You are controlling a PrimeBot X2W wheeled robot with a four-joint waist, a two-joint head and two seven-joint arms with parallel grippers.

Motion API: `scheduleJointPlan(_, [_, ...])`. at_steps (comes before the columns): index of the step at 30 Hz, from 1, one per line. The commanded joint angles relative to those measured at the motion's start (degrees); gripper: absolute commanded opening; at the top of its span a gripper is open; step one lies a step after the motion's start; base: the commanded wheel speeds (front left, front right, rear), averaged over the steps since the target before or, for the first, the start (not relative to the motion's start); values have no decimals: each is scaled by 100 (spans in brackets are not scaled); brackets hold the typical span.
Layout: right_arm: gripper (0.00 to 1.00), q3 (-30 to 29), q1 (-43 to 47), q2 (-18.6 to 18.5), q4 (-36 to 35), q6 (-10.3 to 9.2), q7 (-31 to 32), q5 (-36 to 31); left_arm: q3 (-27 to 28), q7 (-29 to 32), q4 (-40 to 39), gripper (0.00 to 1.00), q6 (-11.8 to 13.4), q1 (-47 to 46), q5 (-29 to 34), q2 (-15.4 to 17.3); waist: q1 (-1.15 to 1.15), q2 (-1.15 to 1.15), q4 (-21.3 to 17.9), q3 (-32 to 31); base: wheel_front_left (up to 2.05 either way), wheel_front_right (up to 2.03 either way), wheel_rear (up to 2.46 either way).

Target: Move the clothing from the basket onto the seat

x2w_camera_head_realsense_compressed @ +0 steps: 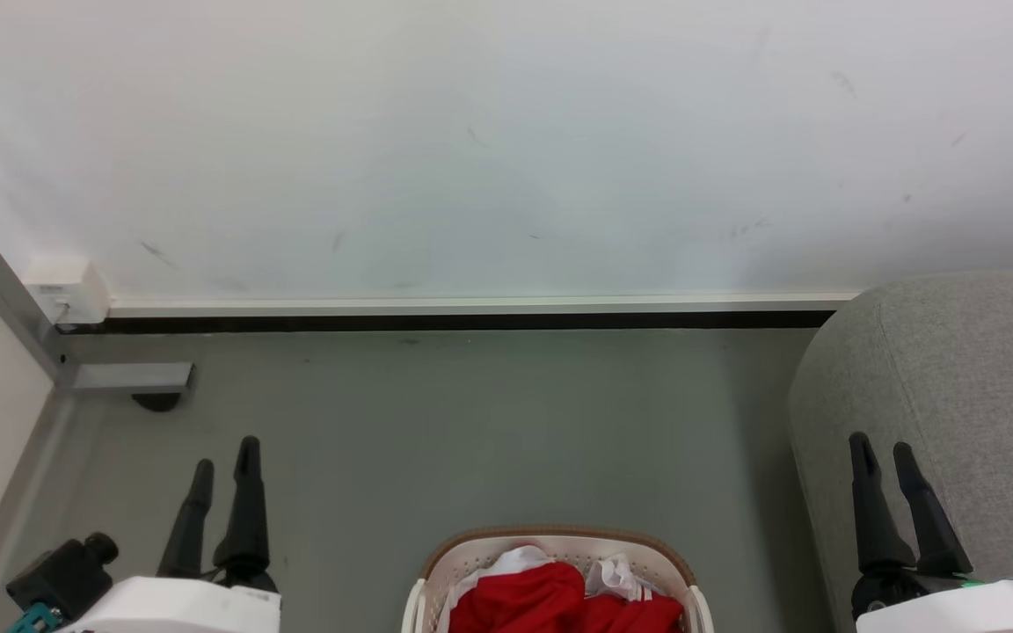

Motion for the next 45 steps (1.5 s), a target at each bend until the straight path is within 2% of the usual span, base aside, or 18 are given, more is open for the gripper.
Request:
scheduleJointPlan(1, [100, -56, -134, 17, -20, -5, -38, -264, -15, -89, -52, 100, -11, -3, 253, 56, 0, 0, 0, 4, 0, 0, 0])
scheduleJointPlan(27, [100, -231, -193, 343, 263, -8, -55, -2139, -123, -476, -84, 100, -114, 16, 1819, 69, 0, 0, 12, 45, 0, 0, 0])
scheduleJointPlan(45, [100, -392, -237, 518, 392, -9, -75, -2999, -128, -695, 50, 100, -184, 25, 2596, 56, 0, 0, -17, 88, 0, 0, 0])
